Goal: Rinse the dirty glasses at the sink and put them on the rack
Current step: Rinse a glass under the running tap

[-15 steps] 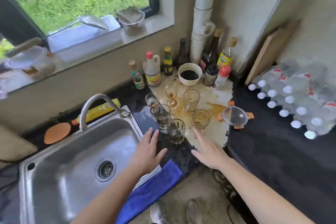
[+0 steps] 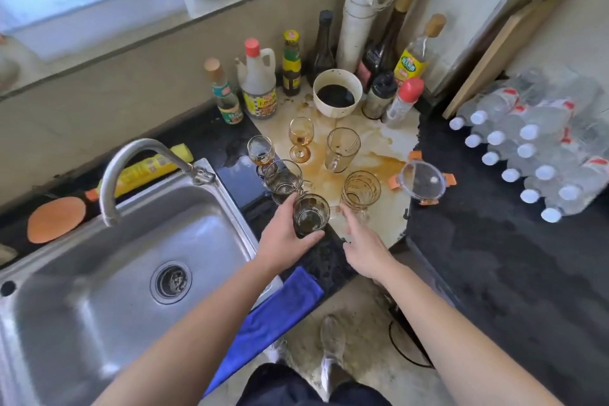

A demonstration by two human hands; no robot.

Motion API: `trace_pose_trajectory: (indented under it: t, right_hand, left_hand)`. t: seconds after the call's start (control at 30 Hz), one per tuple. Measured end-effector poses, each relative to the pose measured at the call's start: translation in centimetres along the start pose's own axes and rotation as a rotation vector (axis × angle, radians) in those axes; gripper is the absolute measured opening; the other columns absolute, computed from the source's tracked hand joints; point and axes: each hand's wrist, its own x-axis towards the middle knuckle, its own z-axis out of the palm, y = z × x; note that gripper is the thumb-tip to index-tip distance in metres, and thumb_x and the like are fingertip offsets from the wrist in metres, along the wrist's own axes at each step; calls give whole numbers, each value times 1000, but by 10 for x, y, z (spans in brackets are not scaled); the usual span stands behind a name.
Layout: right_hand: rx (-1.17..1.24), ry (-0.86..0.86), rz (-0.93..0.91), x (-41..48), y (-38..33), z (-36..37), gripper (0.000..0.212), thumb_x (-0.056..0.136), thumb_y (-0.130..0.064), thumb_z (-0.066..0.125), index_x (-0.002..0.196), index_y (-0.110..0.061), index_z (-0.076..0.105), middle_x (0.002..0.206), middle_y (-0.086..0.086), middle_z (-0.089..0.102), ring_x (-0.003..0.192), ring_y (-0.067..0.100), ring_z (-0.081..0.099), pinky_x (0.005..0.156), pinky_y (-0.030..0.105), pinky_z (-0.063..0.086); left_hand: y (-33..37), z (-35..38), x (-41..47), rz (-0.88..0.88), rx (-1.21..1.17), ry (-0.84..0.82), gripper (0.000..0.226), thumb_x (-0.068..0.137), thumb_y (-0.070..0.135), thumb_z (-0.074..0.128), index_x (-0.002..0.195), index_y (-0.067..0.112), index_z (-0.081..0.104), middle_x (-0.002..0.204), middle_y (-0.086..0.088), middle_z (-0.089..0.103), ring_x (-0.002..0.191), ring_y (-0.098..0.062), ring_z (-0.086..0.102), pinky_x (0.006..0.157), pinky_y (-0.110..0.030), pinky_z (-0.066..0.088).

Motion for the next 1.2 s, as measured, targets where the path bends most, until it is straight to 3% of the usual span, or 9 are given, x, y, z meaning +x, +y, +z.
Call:
trace_pose_trajectory:
  t: [0.1, 0.3, 0.43, 0.57, 0.67, 0.77, 0.87, 1.03, 1.2]
  right_hand:
    - [-19, -11, -28, -6, 4, -6, 78, 99, -3, 52, 154, -44, 15, 162, -3, 35, 133, 23, 52, 106, 42, 47]
    - [28, -61, -35, -13, 2, 1, 56, 100, -32, 58, 150, -32, 34, 147, -9, 52, 122, 14, 57, 104, 38, 47]
    - [6, -125, -117, -12, -1, 9, 37, 102, -33, 57, 138, -26, 49, 127, -10, 60, 106, 9, 61, 92, 29, 48]
    - [-108, -224, -266, -11, -5, 31, 19, 104, -22, 54, 120, -21, 65, 111, -7, 60, 96, 9, 57, 83, 22, 41]
    - [-121, -247, -300, -10, -5, 44, 17, 105, -21, 51, 116, -20, 64, 116, -5, 61, 105, 13, 59, 91, 27, 45]
    - [-117, -271, -313, -11, -4, 45, 20, 107, -26, 48, 121, -21, 61, 120, -4, 59, 108, 12, 59, 90, 25, 44]
    - [-96, -255, -328, -11, -3, 45, 26, 108, -32, 45, 126, -20, 59, 122, -4, 60, 108, 11, 58, 88, 24, 42]
    - [-55, -254, -356, -13, -10, 45, 17, 109, -28, 44, 112, -18, 58, 111, -2, 65, 99, 14, 58, 78, 23, 42]
    - [-79, -243, -458, -11, -40, 47, 12, 108, -26, 46, 110, -20, 56, 104, -6, 62, 95, 14, 58, 77, 27, 38]
  left_hand:
    - [-7, -3, -5, 23, 47, -14, 100, 76, 53, 81, 155, 24, 28, 152, 3, 45, 137, -14, 45, 111, -28, 37]
    - [-11, -7, -31, -4, 26, 65, 80, 62, 51, 85, 133, 35, 52, 120, 15, 67, 108, -6, 64, 95, -28, 52]
    - [-16, -18, -54, -109, -64, 290, 36, 76, 31, 81, 108, 27, 67, 92, 13, 71, 86, -2, 68, 82, -30, 58]
    - [-21, -24, -65, -134, -39, 257, 36, 82, 21, 78, 115, 21, 66, 101, 10, 70, 100, -10, 69, 83, -24, 56]
    - [-22, -18, -73, -175, -77, 234, 36, 86, 19, 76, 120, 20, 64, 110, 9, 69, 104, -11, 68, 85, -14, 49]
    - [-21, -9, -79, -197, -107, 257, 38, 90, 22, 73, 126, 20, 62, 116, 7, 69, 108, -11, 67, 91, -23, 52]
    - [-19, -6, -83, -221, -108, 285, 39, 92, 26, 70, 130, 23, 60, 120, 8, 68, 108, -8, 64, 88, -20, 49]
    - [-20, -7, -93, -272, -142, 307, 39, 95, 26, 65, 134, 23, 58, 126, 2, 67, 114, -14, 65, 95, -35, 53]
    - [-31, -31, -110, -313, -304, 382, 44, 97, 26, 65, 138, 18, 52, 127, 5, 61, 101, -10, 65, 90, -23, 46]
